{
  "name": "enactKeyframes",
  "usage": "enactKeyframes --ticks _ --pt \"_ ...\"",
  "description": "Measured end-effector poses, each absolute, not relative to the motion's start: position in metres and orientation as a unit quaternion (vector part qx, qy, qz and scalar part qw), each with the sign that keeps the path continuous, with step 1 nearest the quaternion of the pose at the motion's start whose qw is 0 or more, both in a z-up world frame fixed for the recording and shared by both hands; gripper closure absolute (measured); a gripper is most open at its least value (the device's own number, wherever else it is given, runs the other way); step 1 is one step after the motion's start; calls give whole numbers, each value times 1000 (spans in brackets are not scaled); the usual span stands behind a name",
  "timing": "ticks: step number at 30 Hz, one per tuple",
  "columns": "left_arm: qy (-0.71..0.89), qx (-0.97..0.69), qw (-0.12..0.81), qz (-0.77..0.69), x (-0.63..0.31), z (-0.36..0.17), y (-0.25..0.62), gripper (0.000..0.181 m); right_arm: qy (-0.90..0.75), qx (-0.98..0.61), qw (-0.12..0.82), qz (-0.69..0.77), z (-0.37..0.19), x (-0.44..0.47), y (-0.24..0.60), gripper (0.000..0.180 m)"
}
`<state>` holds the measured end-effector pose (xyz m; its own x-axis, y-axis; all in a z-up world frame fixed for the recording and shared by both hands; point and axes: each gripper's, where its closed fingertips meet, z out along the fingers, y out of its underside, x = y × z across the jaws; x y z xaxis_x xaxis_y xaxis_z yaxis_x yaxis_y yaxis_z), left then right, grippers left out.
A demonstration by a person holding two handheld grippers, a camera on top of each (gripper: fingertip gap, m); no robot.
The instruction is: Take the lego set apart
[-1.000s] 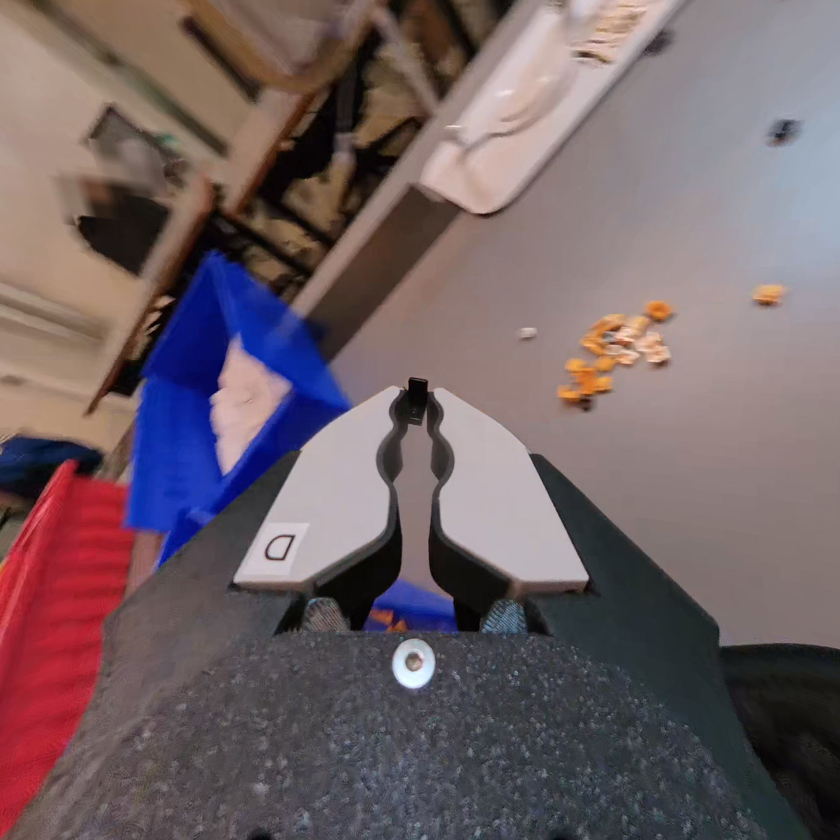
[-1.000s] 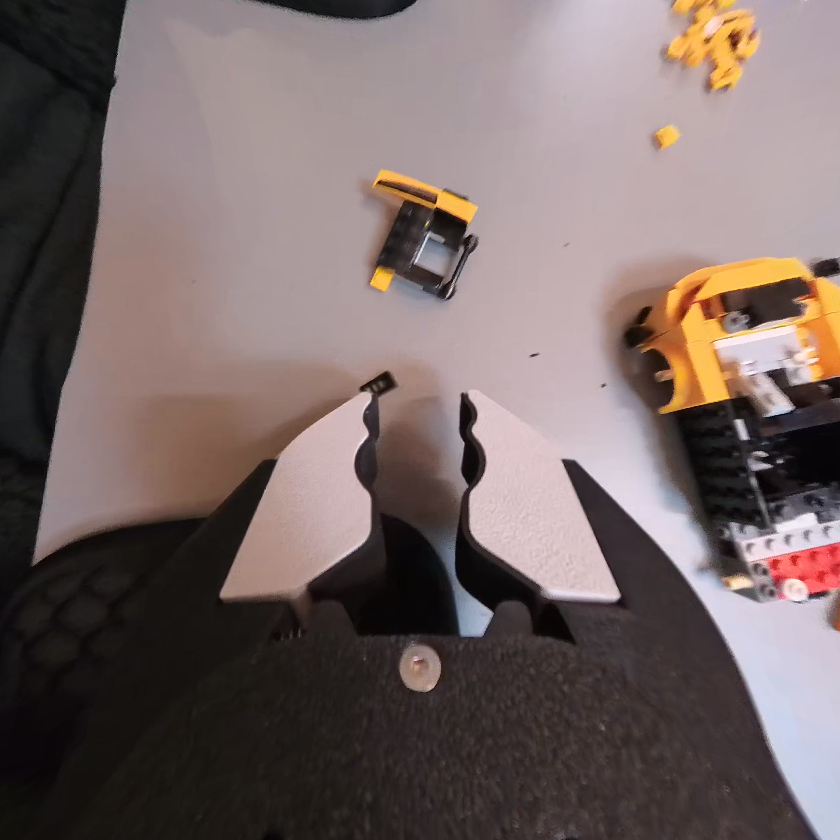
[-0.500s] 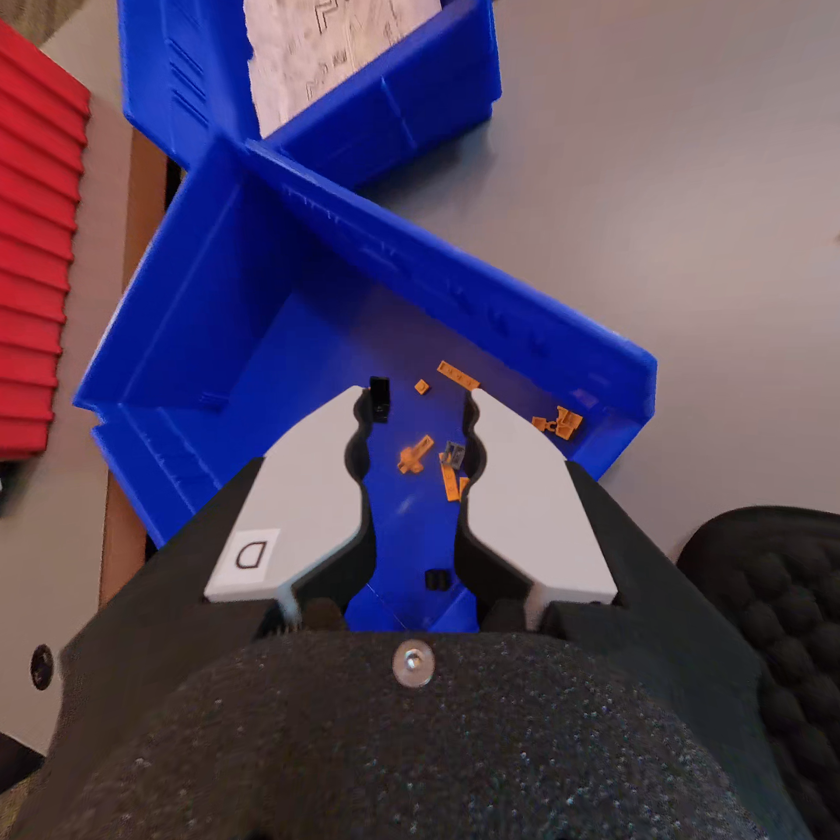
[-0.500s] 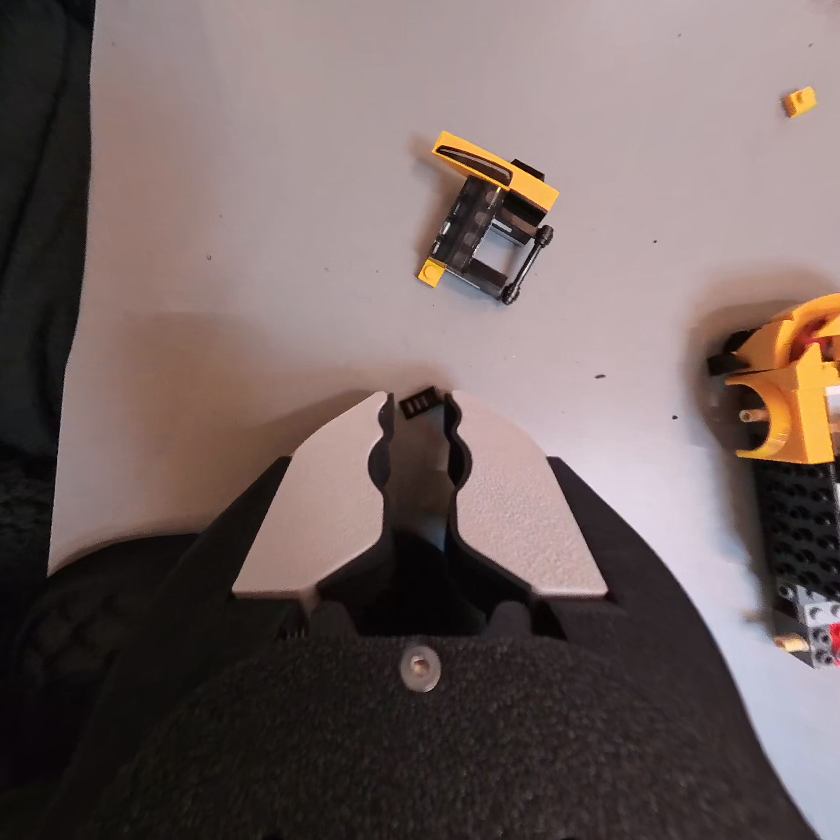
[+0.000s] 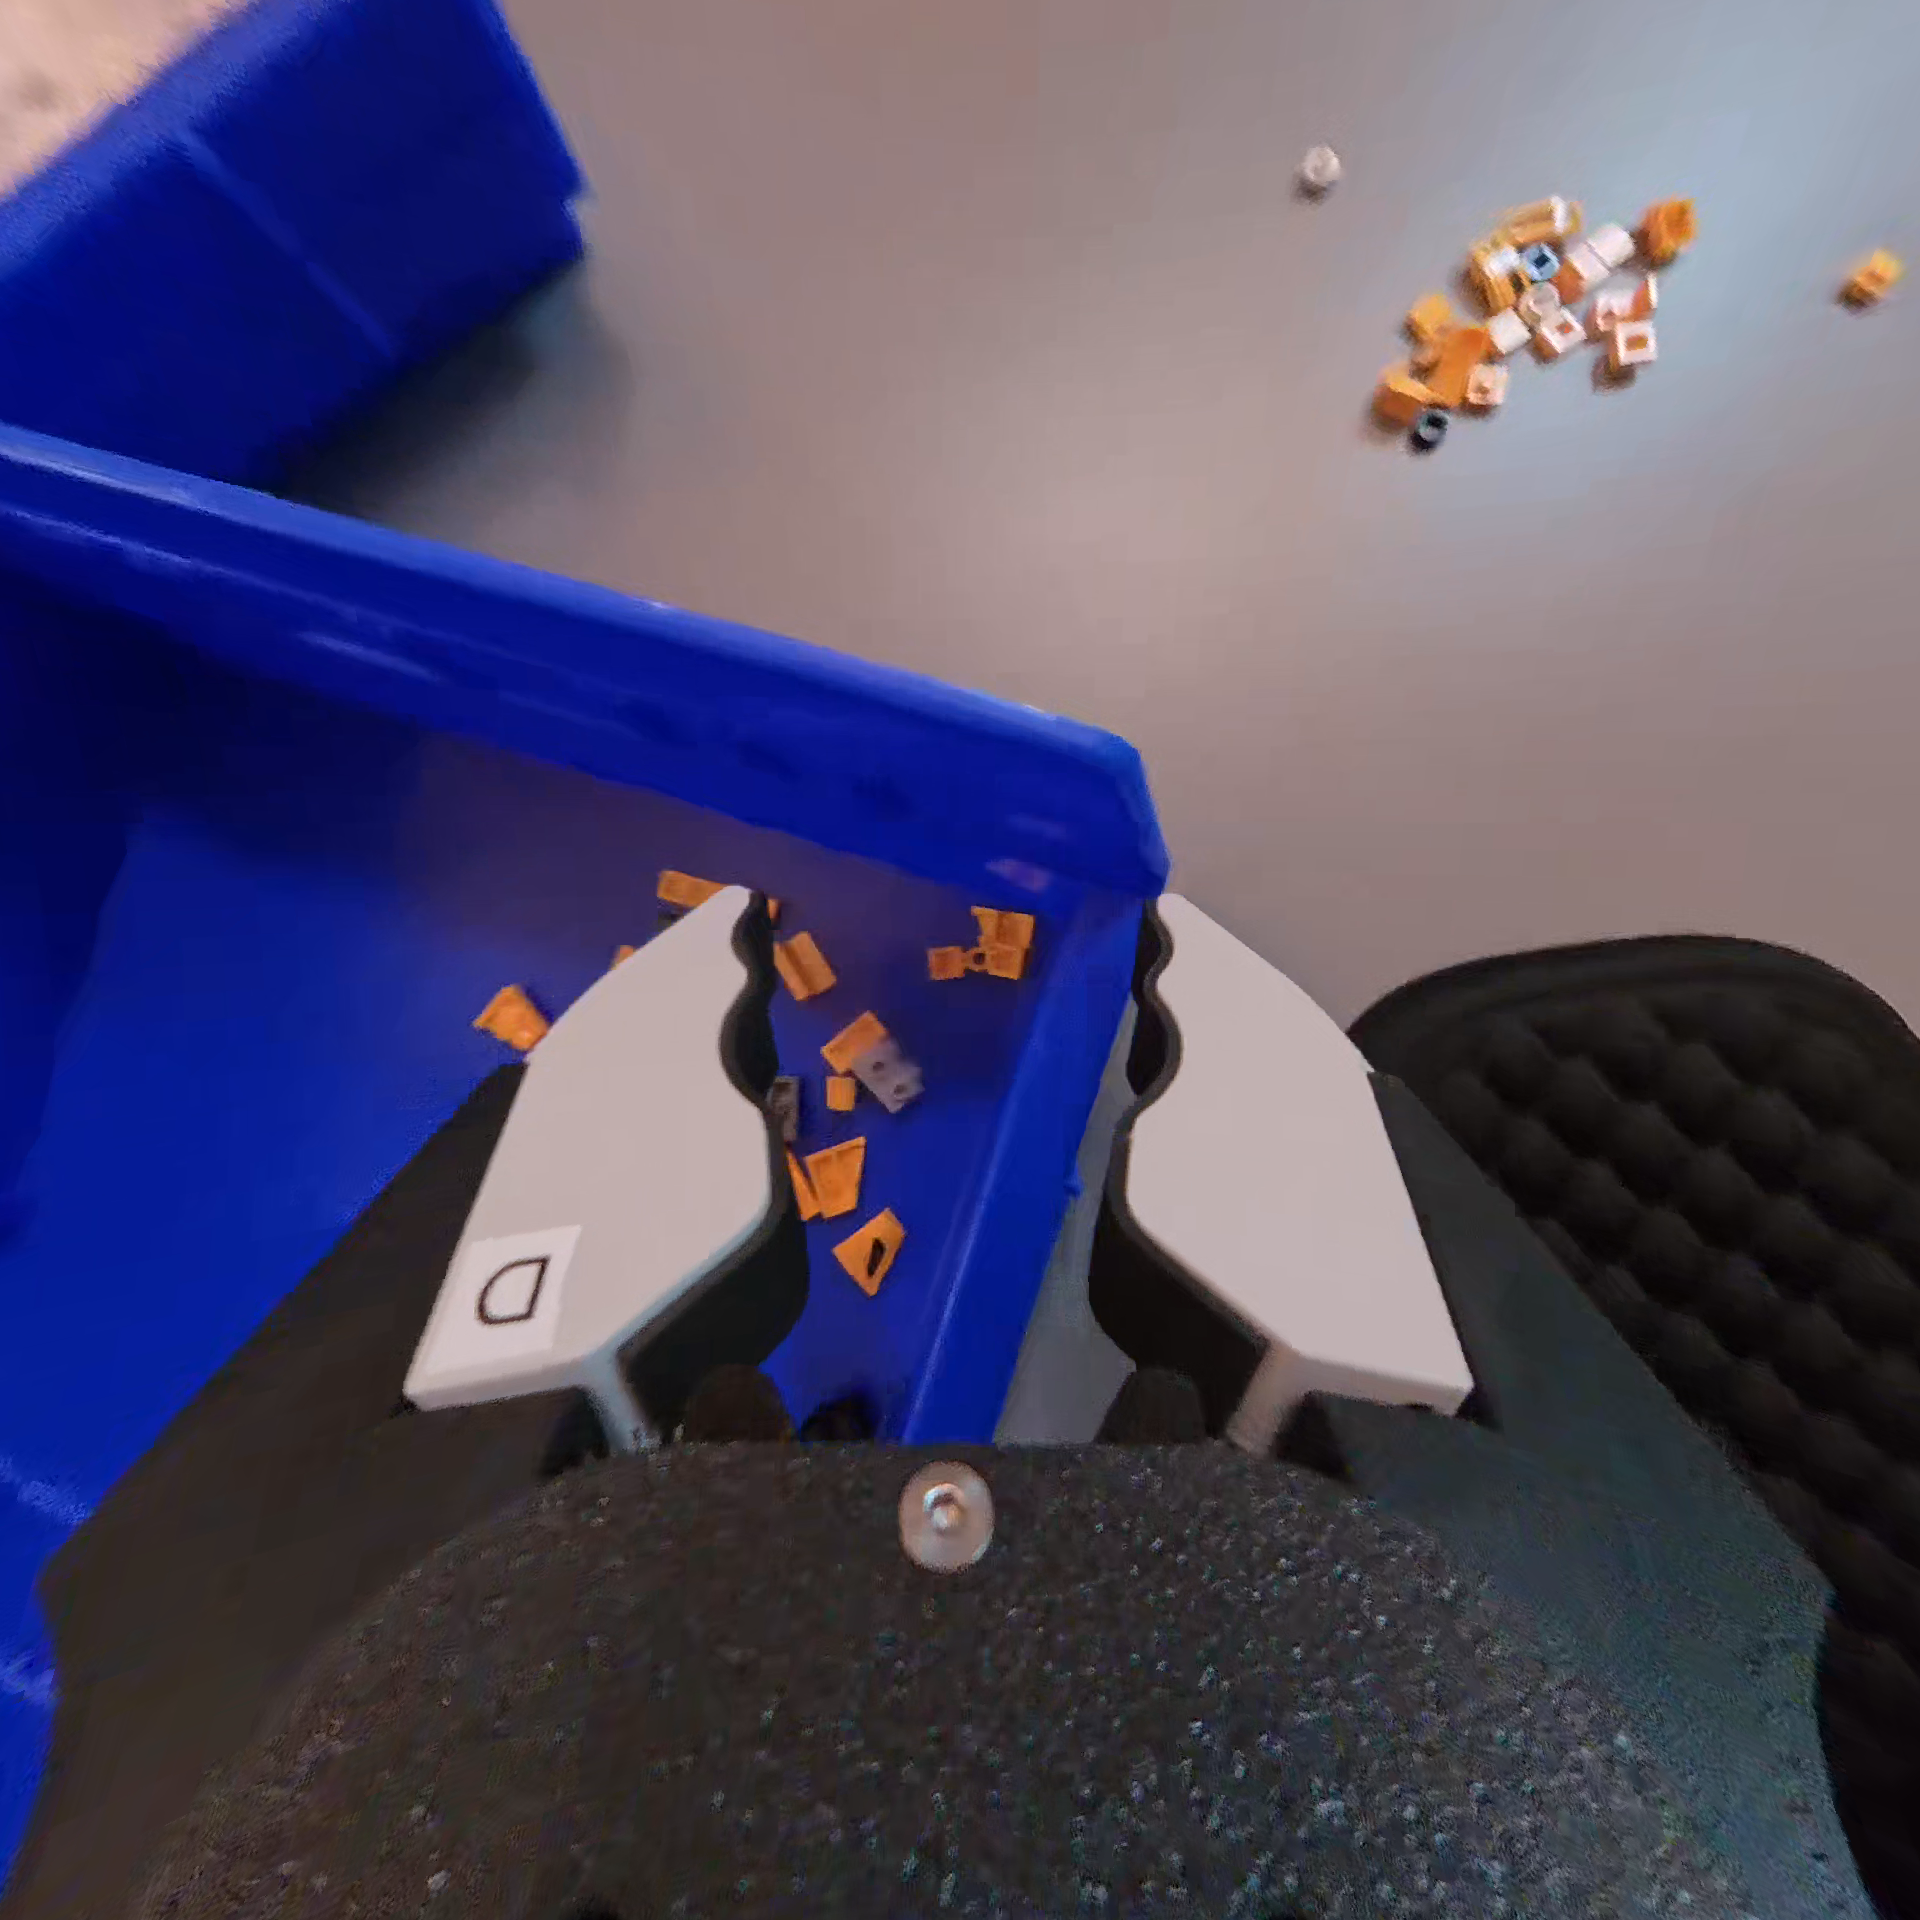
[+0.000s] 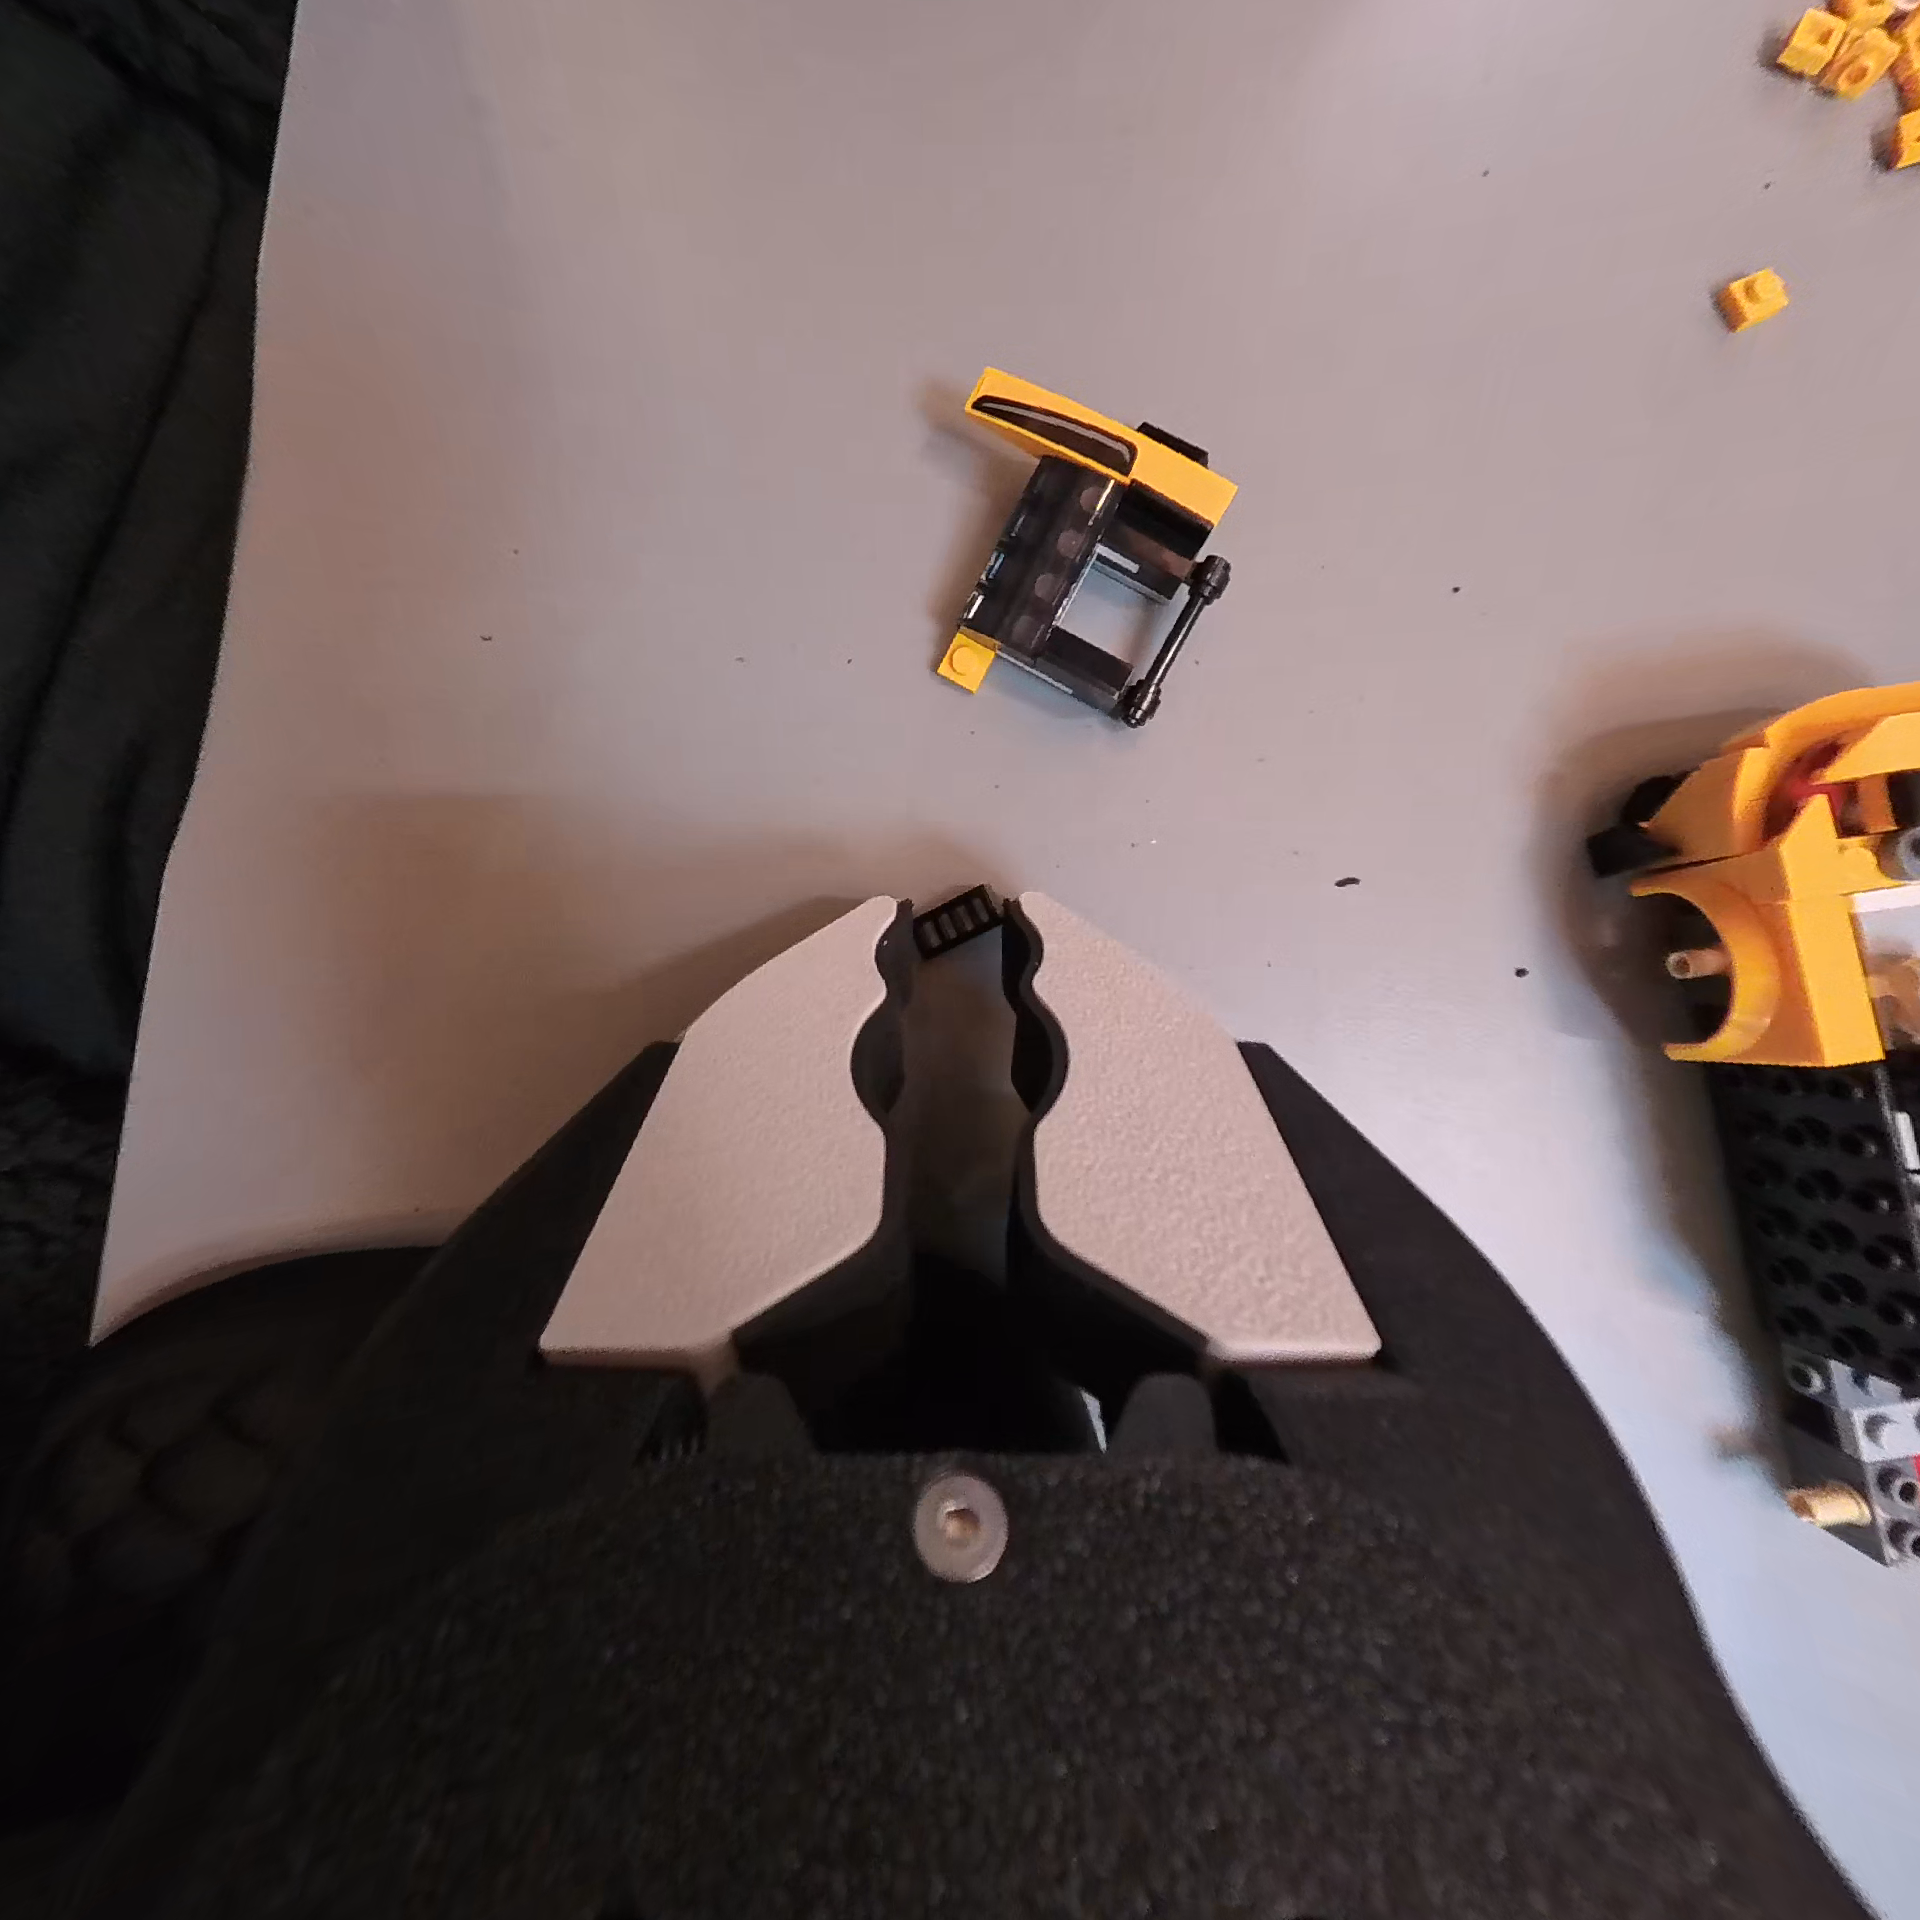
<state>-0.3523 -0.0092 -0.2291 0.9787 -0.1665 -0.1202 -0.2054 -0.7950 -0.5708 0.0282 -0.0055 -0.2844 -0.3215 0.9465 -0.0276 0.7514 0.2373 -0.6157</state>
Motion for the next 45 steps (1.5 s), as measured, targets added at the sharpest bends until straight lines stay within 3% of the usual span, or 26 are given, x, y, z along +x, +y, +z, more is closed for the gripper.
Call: enactKeyframes --ticks 5,9,11,12,15,19,24,29,35,39,41,45 --pt "104 -945 304 62 -357 -227 -8 116 -764 -551 189 277 -282 26 -5 164" --pt "143 -918 364 63 -332 -193 -6 155 -750 -524 262 308 -256 12 -3 164" --pt "210 -885 416 -19 -282 -173 -4 177 -732 -497 324 334 -232 1 -4 164" --pt "253 -858 439 -88 -245 -163 -6 179 -723 -485 355 341 -221 -5 -3 164" --pt "347 -763 458 -297 -139 -142 -19 171 -700 -452 436 341 -196 -17 -5 164" --pt "331 -718 401 -463 -55 -150 -20 157 -681 -420 504 324 -177 -29 -11 164" --pt "286 -741 379 -475 -33 -167 -10 158 -672 -400 535 320 -166 -38 -20 164" --pt "300 -733 364 -490 -30 -166 -17 173 -672 -398 541 313 -165 -42 -21 164" --pt "340 -750 436 -362 -60 -157 -10 175 -650 -413 559 307 -160 -38 -8 166" --pt "265 -820 508 -20 -189 -132 18 175 -609 -467 561 311 -159 -21 25 162" --pt "185 -857 468 107 -266 -130 8 175 -589 -486 562 318 -157 -15 37 162" --pt "86 -914 385 98 -342 -167 -14 174 -578 -503 552 327 -161 -15 45 162"
